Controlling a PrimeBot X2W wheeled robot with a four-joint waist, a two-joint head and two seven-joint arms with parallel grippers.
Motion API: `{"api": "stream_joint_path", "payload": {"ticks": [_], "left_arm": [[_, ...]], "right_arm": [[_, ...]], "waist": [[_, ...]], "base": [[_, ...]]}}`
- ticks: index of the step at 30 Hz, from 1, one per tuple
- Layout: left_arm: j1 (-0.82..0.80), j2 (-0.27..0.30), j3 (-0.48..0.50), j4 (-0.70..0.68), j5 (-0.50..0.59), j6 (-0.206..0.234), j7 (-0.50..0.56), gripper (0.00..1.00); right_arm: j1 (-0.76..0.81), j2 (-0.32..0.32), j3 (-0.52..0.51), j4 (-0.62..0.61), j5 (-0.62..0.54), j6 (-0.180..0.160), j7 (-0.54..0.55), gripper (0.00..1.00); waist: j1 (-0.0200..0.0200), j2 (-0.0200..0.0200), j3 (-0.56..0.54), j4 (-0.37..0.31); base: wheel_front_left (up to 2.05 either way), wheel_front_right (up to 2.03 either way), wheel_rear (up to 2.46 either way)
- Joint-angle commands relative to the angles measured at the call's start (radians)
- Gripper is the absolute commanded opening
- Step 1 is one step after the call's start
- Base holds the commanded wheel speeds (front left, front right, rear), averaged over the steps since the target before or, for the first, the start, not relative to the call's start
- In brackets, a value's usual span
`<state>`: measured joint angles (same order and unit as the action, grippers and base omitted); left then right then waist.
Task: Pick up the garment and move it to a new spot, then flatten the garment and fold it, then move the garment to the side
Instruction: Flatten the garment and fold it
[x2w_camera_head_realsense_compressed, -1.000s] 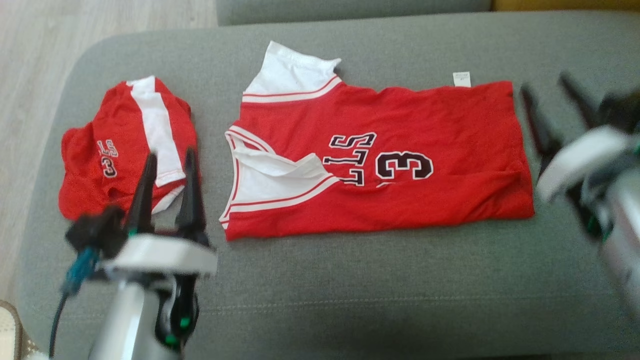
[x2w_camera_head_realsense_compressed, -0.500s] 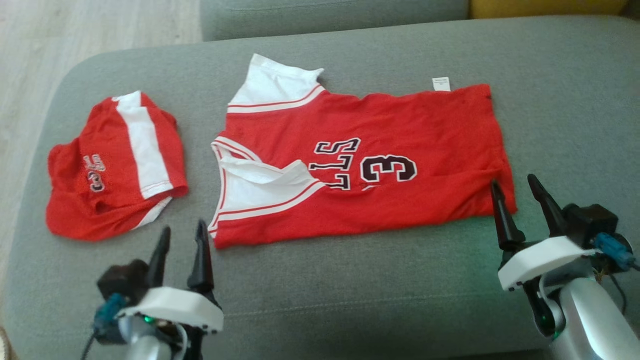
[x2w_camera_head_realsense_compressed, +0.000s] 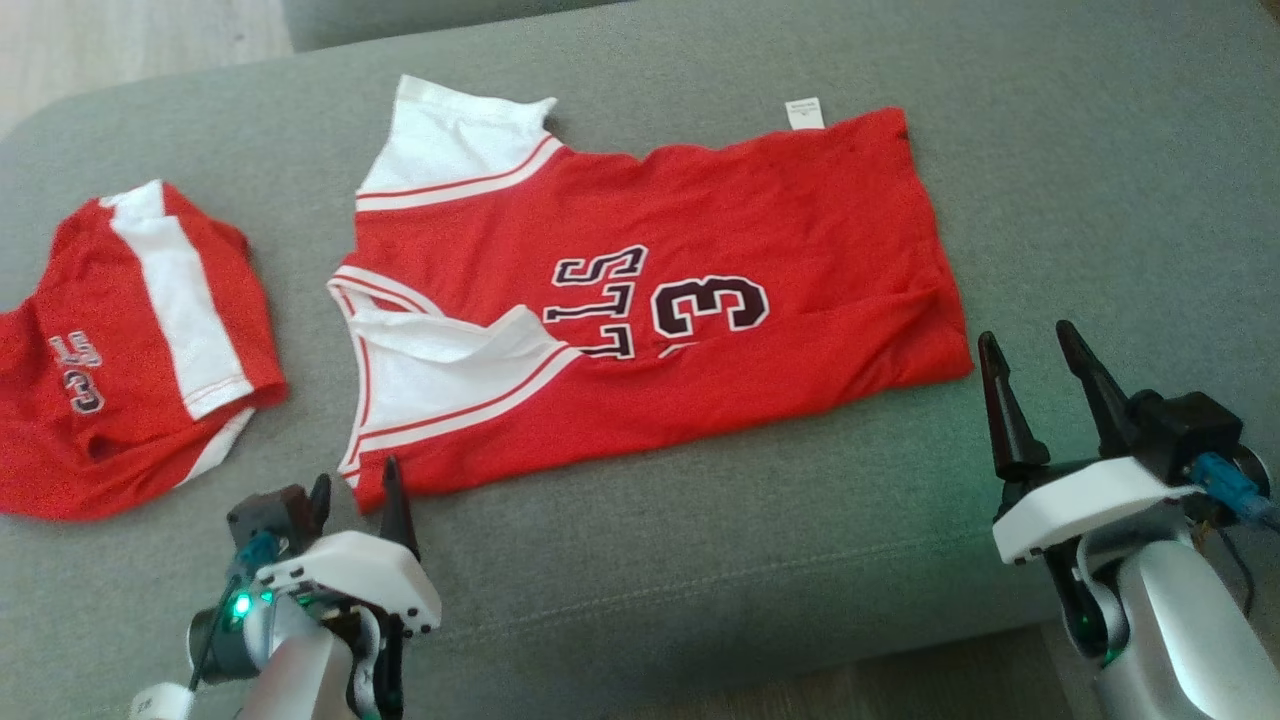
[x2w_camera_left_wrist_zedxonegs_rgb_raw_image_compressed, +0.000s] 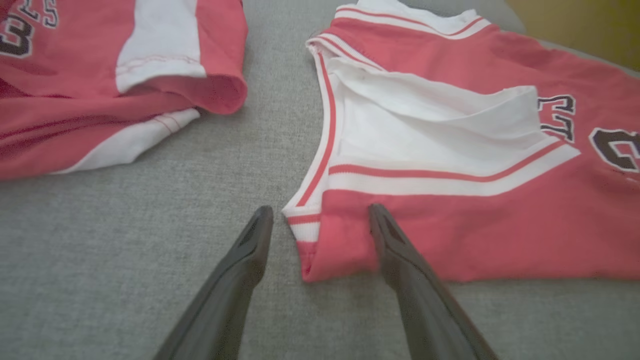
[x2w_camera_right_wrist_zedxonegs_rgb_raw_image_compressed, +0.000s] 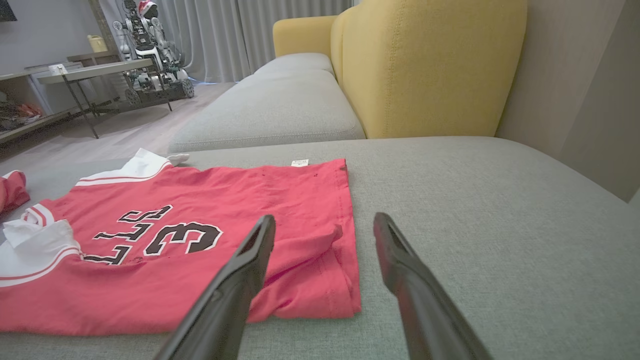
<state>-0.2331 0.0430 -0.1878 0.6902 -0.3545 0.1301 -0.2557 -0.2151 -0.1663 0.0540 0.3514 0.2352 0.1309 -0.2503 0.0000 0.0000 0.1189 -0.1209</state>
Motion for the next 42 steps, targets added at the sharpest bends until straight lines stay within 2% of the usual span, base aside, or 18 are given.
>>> {"api": "stream_joint_path", "payload": {"ticks": [1, 5, 9, 11, 14, 20, 25, 26, 29, 42], "left_arm": [[-0.050, 0.007, 0.034, 0.007, 0.008, 0.018, -0.006, 1.00], [-0.081, 0.007, 0.037, 0.100, 0.002, 0.031, -0.006, 1.00], [-0.101, 0.007, 0.032, 0.148, -0.010, 0.024, -0.006, 1.00], [-0.111, 0.007, 0.023, 0.161, -0.015, 0.011, -0.006, 0.00], [-0.115, 0.007, 0.014, 0.133, -0.014, -0.008, -0.006, 0.00], [-0.083, 0.007, 0.046, -0.034, 0.022, -0.002, -0.006, 0.00], [-0.045, 0.007, 0.054, -0.160, 0.049, -0.012, -0.006, 0.00], [-0.038, 0.007, 0.047, -0.187, 0.058, -0.017, -0.006, 0.00], [-0.032, 0.007, 0.034, -0.212, 0.065, -0.023, -0.006, 0.00], [-0.046, 0.007, -0.039, -0.234, 0.058, -0.025, -0.006, 0.00]], "right_arm": [[-0.033, -0.007, 0.019, -0.039, -0.008, 0.000, 0.000, 1.00], [-0.037, -0.009, 0.016, -0.044, -0.006, 0.000, 0.001, 1.00], [-0.036, -0.010, 0.013, -0.045, -0.005, 0.000, 0.002, 1.00], [-0.035, -0.010, 0.007, -0.043, -0.006, 0.000, 0.005, 1.00], [-0.033, -0.001, -0.017, -0.019, -0.005, 0.000, 0.027, 1.00], [-0.052, 0.055, -0.095, 0.071, 0.057, 0.000, 0.087, 1.00], [-0.109, 0.097, -0.179, 0.186, 0.171, 0.000, 0.145, 1.00], [-0.139, 0.105, -0.214, 0.244, 0.204, 0.000, 0.163, 1.00], [-0.190, 0.112, -0.262, 0.331, 0.211, 0.000, 0.167, 1.00], [-0.329, 0.116, -0.223, 0.551, 0.249, 0.000, 0.161, 1.00]], "waist": [[0.0000, 0.0000, 0.014, -0.018], [0.0000, 0.0000, 0.021, -0.034], [0.0000, 0.0000, 0.022, -0.040], [0.0000, 0.0000, 0.021, -0.040], [0.0000, 0.0000, 0.019, -0.030], [0.0000, 0.0000, 0.017, 0.006], [0.0000, 0.0000, 0.023, 0.039], [0.0000, 0.0000, 0.027, 0.050], [0.0000, 0.0000, 0.034, 0.064], [0.0000, 0.0000, 0.059, 0.107]], "base": [[0.00, 0.00, 0.00], [0.00, 0.00, 0.00], [0.00, 0.00, 0.00], [0.00, 0.00, 0.00], [0.00, 0.00, 0.00], [0.00, 0.00, 0.00], [0.00, 0.00, 0.00], [0.00, 0.00, 0.00], [0.00, 0.00, 0.00], [0.00, 0.00, 0.00]]}}
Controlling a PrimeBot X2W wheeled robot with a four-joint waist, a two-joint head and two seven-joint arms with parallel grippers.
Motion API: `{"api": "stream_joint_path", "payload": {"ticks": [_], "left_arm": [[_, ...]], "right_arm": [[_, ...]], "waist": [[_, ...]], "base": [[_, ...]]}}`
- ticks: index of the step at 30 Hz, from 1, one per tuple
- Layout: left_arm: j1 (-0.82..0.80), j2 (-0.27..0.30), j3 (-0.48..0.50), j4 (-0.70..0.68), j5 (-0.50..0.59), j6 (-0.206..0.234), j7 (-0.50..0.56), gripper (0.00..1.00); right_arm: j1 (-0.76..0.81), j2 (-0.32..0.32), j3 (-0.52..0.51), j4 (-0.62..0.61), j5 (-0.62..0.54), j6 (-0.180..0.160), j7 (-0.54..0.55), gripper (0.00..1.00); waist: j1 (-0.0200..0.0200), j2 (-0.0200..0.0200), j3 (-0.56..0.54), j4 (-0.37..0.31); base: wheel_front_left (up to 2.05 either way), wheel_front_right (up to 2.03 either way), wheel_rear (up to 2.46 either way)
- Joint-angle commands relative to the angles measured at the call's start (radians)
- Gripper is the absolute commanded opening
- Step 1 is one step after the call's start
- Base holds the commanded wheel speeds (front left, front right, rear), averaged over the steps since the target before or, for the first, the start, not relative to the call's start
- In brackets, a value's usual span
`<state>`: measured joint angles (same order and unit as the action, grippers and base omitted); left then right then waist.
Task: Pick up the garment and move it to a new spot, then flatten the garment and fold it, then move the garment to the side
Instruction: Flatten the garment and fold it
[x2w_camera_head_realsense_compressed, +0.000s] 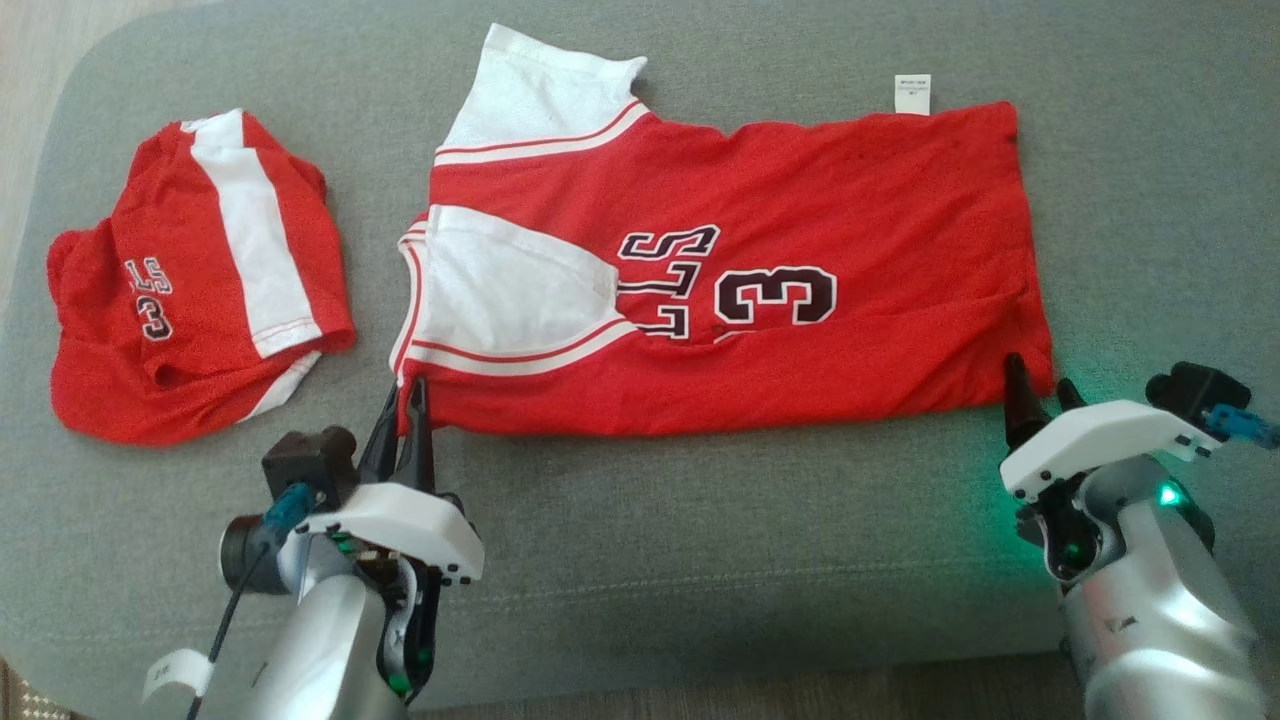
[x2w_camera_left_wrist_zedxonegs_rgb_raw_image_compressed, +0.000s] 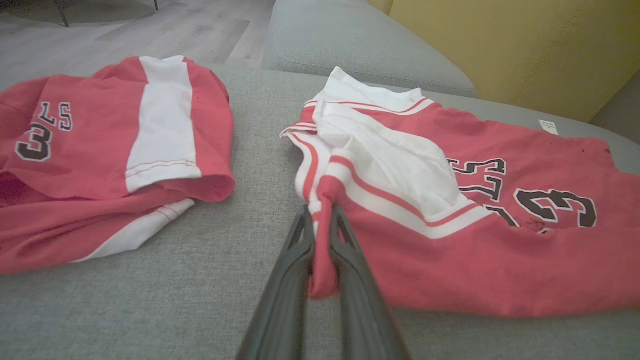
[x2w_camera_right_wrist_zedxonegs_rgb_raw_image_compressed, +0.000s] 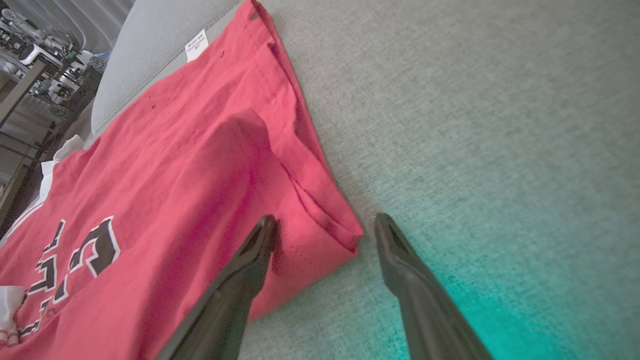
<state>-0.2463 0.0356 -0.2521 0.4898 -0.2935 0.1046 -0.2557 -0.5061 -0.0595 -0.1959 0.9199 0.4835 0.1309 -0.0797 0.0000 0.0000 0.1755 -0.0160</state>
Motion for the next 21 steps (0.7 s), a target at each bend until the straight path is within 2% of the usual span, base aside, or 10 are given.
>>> {"api": "stream_joint_path", "payload": {"ticks": [1, 8, 9, 10, 11, 21], "left_arm": [[-0.034, 0.015, 0.022, -0.036, -0.006, 0.003, -0.006, 0.00], [-0.034, 0.015, 0.012, -0.036, -0.013, 0.012, -0.006, 0.00], [-0.034, 0.015, 0.012, -0.034, -0.014, 0.012, -0.006, 0.00], [-0.035, 0.015, 0.011, -0.031, -0.014, 0.013, -0.006, 0.00], [-0.035, 0.015, 0.011, -0.029, -0.015, 0.013, -0.006, 0.00], [-0.021, 0.015, 0.019, 0.005, -0.024, 0.013, -0.006, 0.00]], "right_arm": [[-0.045, 0.009, 0.033, -0.006, 0.000, 0.000, -0.009, 1.00], [-0.071, 0.007, 0.088, 0.043, -0.002, 0.000, -0.002, 1.00], [-0.074, 0.005, 0.096, 0.048, 0.000, 0.000, -0.003, 0.63], [-0.075, -0.002, 0.104, 0.052, -0.002, 0.000, -0.008, 0.16], [-0.076, -0.008, 0.113, 0.056, -0.005, 0.000, -0.015, 0.00], [-0.072, -0.066, 0.142, 0.103, -0.030, 0.000, -0.078, 0.00]], "waist": [[0.0000, 0.0000, 0.004, 0.003], [0.0000, 0.0000, 0.012, 0.005], [0.0000, 0.0000, 0.013, 0.005], [0.0000, 0.0000, 0.014, 0.005], [0.0000, 0.0000, 0.014, 0.005], [0.0000, 0.0000, -0.017, 0.000]], "base": [[0.00, 0.00, 0.00], [0.00, 0.00, 0.00], [0.00, 0.00, 0.00], [0.00, 0.00, 0.00], [0.00, 0.00, 0.00], [0.00, 0.00, 0.00]]}}
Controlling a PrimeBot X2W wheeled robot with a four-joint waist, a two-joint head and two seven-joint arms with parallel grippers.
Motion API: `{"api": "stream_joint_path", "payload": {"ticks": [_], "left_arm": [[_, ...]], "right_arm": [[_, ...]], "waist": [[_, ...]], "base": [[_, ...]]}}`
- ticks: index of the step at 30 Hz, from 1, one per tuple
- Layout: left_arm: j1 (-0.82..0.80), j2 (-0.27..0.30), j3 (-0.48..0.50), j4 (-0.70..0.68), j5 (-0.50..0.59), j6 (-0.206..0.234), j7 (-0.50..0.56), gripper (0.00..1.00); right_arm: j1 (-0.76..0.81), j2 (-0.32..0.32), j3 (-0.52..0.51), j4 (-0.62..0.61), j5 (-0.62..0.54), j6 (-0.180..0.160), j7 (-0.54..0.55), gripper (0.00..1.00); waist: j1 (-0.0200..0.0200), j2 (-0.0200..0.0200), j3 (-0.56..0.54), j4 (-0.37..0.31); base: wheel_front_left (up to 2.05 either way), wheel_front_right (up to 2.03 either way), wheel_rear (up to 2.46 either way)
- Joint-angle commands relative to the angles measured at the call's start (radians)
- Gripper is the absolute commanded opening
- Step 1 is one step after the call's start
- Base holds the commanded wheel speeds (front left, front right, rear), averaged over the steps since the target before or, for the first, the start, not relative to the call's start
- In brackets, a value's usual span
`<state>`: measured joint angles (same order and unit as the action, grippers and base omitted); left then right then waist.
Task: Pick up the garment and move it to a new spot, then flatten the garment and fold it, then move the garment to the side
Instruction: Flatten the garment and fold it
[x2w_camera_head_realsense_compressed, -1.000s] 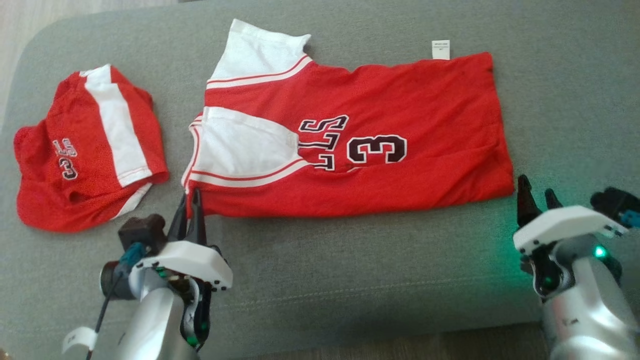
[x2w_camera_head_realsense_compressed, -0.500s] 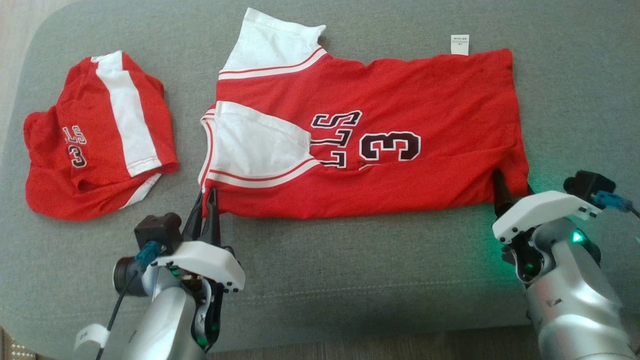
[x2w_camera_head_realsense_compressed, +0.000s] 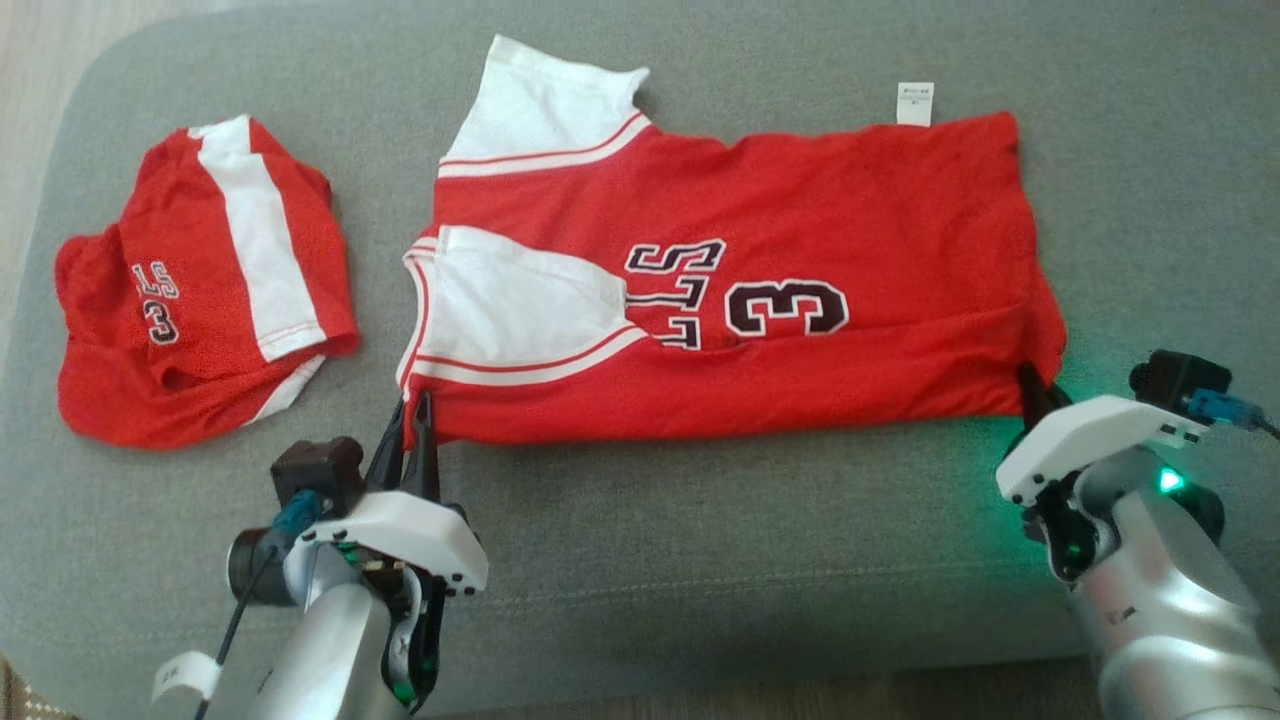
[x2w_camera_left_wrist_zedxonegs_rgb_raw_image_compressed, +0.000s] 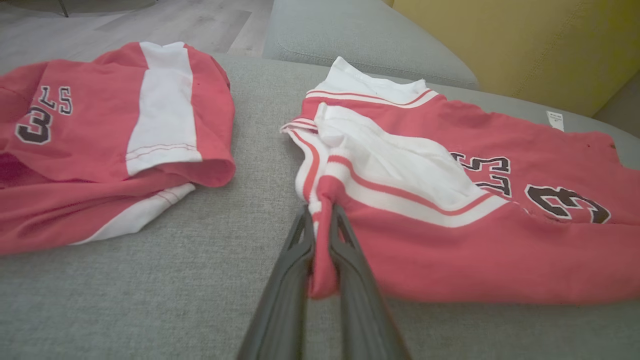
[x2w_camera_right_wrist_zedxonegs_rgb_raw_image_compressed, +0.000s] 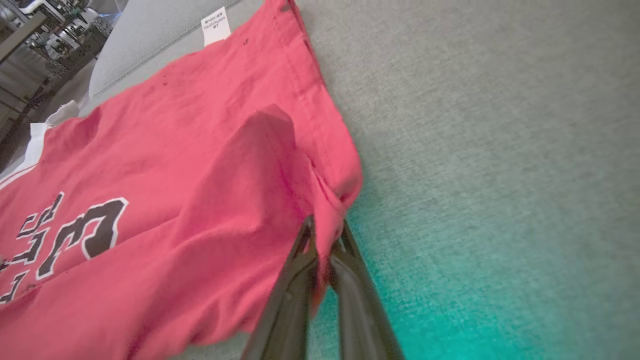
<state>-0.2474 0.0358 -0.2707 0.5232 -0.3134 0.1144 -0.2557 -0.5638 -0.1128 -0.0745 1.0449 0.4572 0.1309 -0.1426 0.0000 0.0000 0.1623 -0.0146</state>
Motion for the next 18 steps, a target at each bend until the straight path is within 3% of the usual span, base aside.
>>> {"api": "stream_joint_path", "payload": {"ticks": [1, 18], "left_arm": [[-0.016, 0.014, 0.039, -0.022, -0.006, 0.002, -0.006, 0.00], [0.103, 0.014, 0.004, 0.112, -0.099, -0.023, -0.006, 0.00]], "right_arm": [[-0.011, -0.018, 0.019, -0.017, -0.005, 0.000, -0.018, 0.00], [0.120, -0.047, 0.011, -0.015, -0.015, 0.000, 0.061, 0.00]], "waist": [[0.0000, 0.0000, -0.011, -0.003], [0.0000, 0.0000, -0.114, -0.010]], "base": [[0.00, 0.00, 0.00], [0.00, 0.00, 0.00]]}}
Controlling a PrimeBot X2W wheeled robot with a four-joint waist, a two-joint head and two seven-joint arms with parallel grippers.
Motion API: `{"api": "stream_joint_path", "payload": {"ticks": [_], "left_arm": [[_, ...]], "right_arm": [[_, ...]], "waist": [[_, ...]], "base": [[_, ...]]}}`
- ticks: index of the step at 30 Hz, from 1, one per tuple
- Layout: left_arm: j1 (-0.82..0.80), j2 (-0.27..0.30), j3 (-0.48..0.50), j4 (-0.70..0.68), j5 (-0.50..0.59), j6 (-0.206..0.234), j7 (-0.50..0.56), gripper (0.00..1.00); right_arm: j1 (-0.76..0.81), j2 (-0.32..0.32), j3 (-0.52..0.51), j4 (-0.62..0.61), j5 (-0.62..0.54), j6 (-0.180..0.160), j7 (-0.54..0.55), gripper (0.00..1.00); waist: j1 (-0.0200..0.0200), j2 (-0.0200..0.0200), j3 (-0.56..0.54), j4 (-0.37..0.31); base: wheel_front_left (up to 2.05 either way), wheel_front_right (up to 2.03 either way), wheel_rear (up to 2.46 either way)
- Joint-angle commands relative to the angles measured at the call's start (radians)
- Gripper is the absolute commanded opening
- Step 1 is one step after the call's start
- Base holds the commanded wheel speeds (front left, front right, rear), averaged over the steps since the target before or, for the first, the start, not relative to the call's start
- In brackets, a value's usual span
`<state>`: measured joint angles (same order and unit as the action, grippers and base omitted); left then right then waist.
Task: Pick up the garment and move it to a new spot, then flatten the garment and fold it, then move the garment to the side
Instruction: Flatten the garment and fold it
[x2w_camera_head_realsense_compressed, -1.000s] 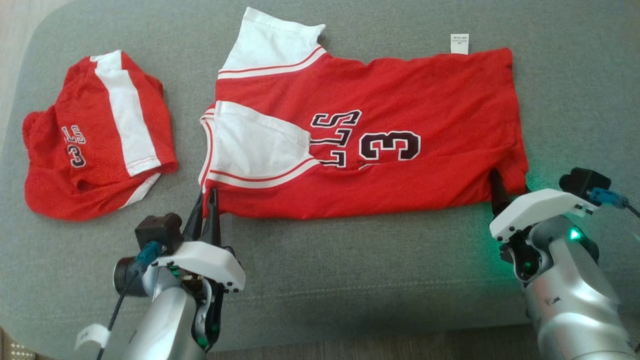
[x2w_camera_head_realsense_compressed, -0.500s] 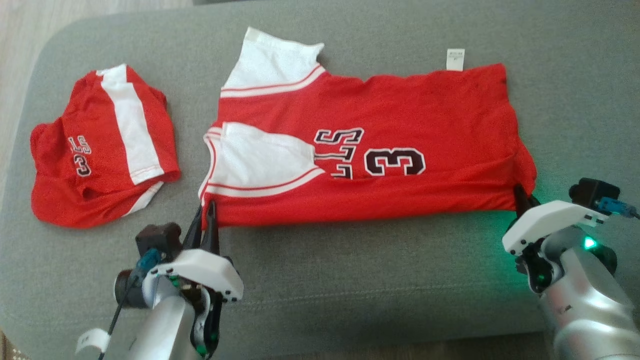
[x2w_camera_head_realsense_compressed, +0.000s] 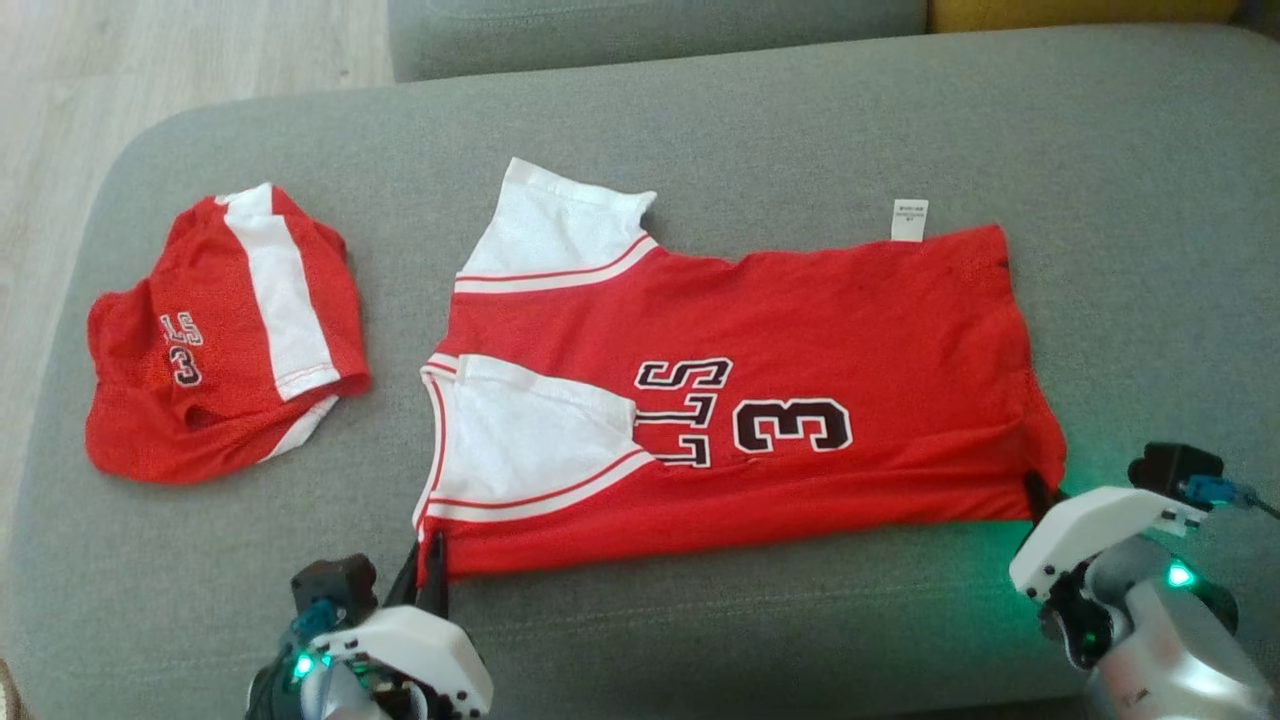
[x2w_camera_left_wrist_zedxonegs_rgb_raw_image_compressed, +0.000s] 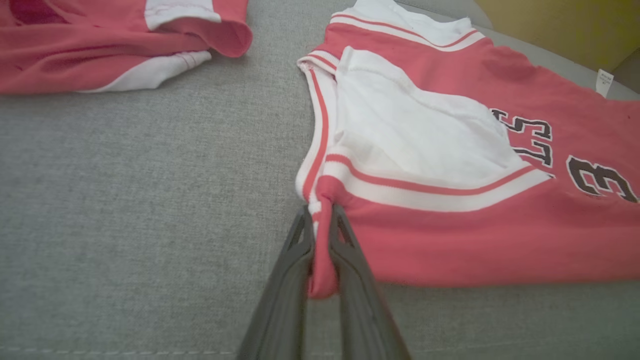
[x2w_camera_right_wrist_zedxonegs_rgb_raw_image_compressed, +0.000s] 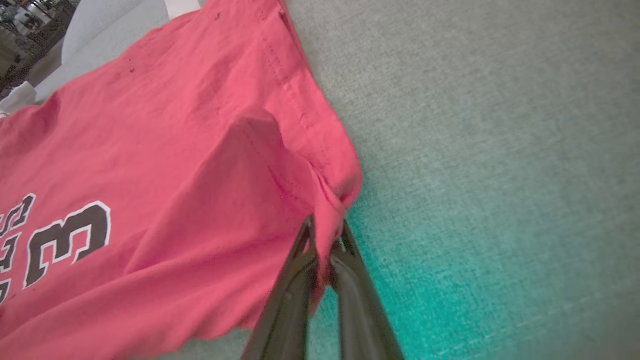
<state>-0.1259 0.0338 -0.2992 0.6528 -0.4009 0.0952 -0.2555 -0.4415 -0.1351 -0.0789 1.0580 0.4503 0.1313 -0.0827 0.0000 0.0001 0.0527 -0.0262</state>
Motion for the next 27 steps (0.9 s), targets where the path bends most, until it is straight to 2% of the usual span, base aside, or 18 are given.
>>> {"api": "stream_joint_path", "payload": {"ticks": [1, 10, 11, 12, 13, 14, 15, 16, 17, 18, 22, 27], "left_arm": [[-0.014, 0.016, 0.029, -0.016, -0.013, -0.005, -0.006, 0.00], [-0.005, 0.016, -0.018, -0.005, -0.030, -0.008, -0.006, 0.00], [-0.004, 0.016, -0.021, -0.004, -0.031, -0.006, -0.006, 0.07], [-0.004, 0.016, -0.021, -0.004, -0.031, -0.006, -0.006, 0.07], [-0.004, 0.016, -0.023, -0.002, -0.032, -0.005, -0.006, 0.25], [-0.004, 0.016, -0.027, 0.004, -0.036, -0.006, -0.006, 0.42], [-0.005, 0.016, -0.033, 0.015, -0.041, -0.010, -0.006, 0.60], [-0.009, 0.016, -0.036, 0.018, -0.044, -0.011, -0.006, 0.80], [-0.015, 0.016, -0.032, 0.012, -0.045, -0.006, -0.006, 0.94], [-0.019, 0.016, -0.026, 0.002, -0.043, -0.002, -0.006, 1.00], [-0.034, 0.016, 0.020, -0.098, -0.018, 0.011, -0.006, 1.00], [-0.035, 0.016, 0.096, -0.309, 0.022, 0.007, -0.006, 1.00]], "right_arm": [[0.006, -0.024, 0.013, -0.034, -0.011, -0.001, 0.006, 0.00], [0.066, -0.016, -0.021, -0.117, -0.046, -0.001, 0.053, 0.00], [0.072, -0.015, -0.026, -0.127, -0.051, -0.001, 0.060, 0.00], [0.072, -0.015, -0.026, -0.127, -0.051, -0.001, 0.060, 0.00], [0.076, -0.014, -0.034, -0.140, -0.058, -0.001, 0.061, 0.14], [0.079, -0.012, -0.042, -0.153, -0.064, -0.001, 0.061, 0.80], [0.083, -0.010, -0.048, -0.167, -0.072, -0.001, 0.062, 1.00], [0.088, -0.007, -0.055, -0.183, -0.079, -0.001, 0.062, 1.00], [0.092, -0.004, -0.062, -0.199, -0.086, -0.001, 0.064, 1.00], [0.097, 0.000, -0.069, -0.216, -0.091, -0.001, 0.068, 1.00], [0.119, 0.012, -0.083, -0.313, -0.115, -0.001, 0.069, 1.00], [0.143, 0.022, -0.045, -0.495, -0.146, -0.001, 0.022, 1.00]], "waist": [[0.0000, -0.0001, -0.007, 0.001], [0.0000, -0.0001, -0.015, 0.000], [0.0000, -0.0001, -0.016, 0.000], [0.0000, -0.0001, -0.016, 0.000], [0.0000, -0.0001, -0.016, -0.001], [0.0000, -0.0001, -0.017, -0.001], [0.0000, -0.0001, -0.018, -0.002], [0.0000, -0.0001, -0.019, -0.002], [0.0000, -0.0001, -0.019, -0.002], [0.0000, -0.0001, -0.017, -0.001], [0.0000, -0.0001, -0.007, 0.003], [0.0000, -0.0001, 0.004, 0.005]], "base": [[0.00, 0.00, 0.00], [0.00, 0.00, 0.00], [0.00, 0.00, 0.00], [0.00, 0.00, 0.00], [0.00, 0.00, 0.00], [0.00, 0.00, 0.00], [0.00, 0.00, 0.00], [0.00, 0.00, 0.00], [0.00, 0.00, 0.00], [0.00, 0.00, 0.00], [0.00, 0.00, 0.00], [0.00, 0.00, 0.00]]}}
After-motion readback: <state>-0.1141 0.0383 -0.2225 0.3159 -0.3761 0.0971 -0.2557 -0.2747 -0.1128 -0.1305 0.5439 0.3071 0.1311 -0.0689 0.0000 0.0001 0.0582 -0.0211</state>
